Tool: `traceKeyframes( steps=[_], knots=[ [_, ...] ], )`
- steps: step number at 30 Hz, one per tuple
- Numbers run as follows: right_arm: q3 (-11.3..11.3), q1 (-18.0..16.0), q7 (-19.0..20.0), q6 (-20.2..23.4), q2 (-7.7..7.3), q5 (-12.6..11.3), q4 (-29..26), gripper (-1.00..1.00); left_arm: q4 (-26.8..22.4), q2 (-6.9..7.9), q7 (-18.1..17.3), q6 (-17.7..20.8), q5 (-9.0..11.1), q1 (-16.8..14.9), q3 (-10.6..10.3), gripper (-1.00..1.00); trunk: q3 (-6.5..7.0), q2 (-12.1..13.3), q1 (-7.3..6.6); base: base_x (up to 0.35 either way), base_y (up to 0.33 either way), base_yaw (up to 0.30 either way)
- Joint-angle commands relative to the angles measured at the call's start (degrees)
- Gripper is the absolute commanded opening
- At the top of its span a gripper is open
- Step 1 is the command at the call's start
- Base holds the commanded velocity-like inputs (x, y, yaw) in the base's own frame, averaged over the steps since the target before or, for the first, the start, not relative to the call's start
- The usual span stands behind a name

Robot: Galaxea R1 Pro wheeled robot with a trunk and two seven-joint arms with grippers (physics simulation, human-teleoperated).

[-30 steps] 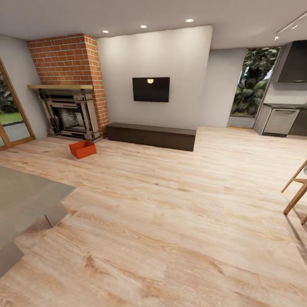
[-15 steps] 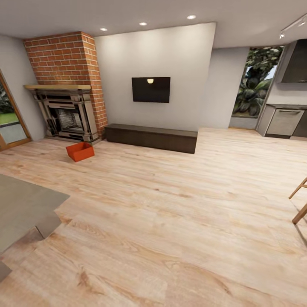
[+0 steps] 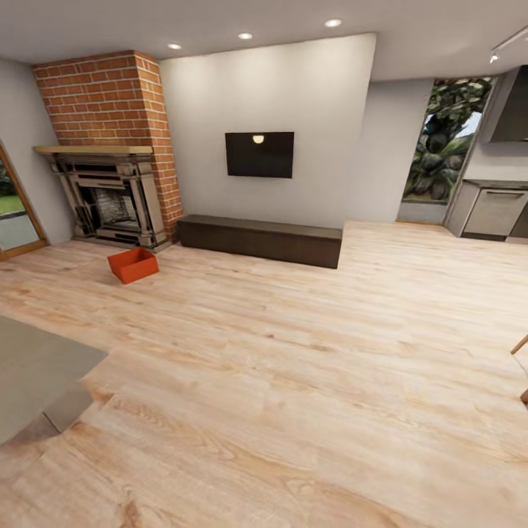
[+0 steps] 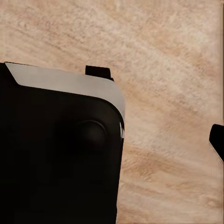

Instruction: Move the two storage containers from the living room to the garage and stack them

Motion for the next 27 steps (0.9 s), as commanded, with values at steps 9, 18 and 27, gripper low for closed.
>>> traceKeyframes(
  steps=[9, 18, 27],
  knots=[
    [0.48, -0.06, -0.05, -0.3, 0.05, -0.55, 0.17, 1.0, 0.04, -0.02, 0.17, -0.2, 0.04, -0.04, 0.15, 1.0, -0.05, -0.02, 0.03, 0.322, 0.0, 0.0],
    [0.48, -0.06, -0.05, -0.3, 0.05, -0.57, 0.17, 1.0, 0.03, -0.01, 0.15, -0.2, 0.04, -0.04, 0.15, 1.0, -0.05, -0.02, 0.03, 0.323, 0.0, 0.0],
    [0.48, -0.06, -0.05, -0.3, 0.05, -0.59, 0.17, 1.0, 0.04, -0.01, 0.15, -0.2, 0.04, -0.04, 0.15, 1.0, -0.05, -0.02, 0.03, 0.323, 0.0, 0.0]
  ],
)
